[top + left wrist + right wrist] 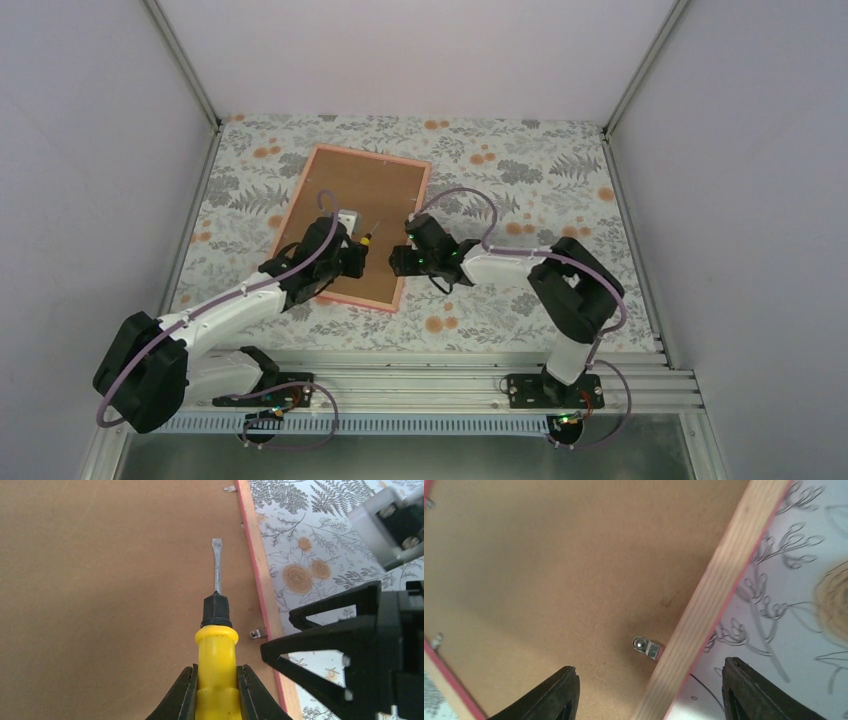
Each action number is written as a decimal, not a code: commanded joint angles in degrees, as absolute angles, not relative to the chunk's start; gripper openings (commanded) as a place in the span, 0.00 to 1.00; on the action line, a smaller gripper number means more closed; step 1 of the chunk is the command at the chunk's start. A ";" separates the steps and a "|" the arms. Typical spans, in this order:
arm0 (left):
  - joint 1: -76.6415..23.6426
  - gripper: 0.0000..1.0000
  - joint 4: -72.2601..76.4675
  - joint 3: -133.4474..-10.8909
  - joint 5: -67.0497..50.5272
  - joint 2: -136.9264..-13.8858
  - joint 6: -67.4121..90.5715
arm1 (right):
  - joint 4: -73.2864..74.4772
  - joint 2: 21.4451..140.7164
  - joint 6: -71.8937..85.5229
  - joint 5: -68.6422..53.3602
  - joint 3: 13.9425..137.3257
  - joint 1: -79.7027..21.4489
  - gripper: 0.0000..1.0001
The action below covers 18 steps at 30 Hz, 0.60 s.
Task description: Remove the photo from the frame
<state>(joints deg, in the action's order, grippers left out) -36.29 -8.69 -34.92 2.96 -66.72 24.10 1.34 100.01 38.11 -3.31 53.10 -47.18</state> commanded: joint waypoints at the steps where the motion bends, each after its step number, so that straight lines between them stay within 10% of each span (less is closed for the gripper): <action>1: -34.69 0.02 -9.97 -34.04 1.63 -65.36 24.92 | 5.88 103.64 36.91 3.91 57.17 -50.41 0.63; 18: -34.01 0.02 -9.91 -33.75 -0.19 -65.70 25.30 | 16.69 107.13 35.93 13.21 60.89 -54.33 0.42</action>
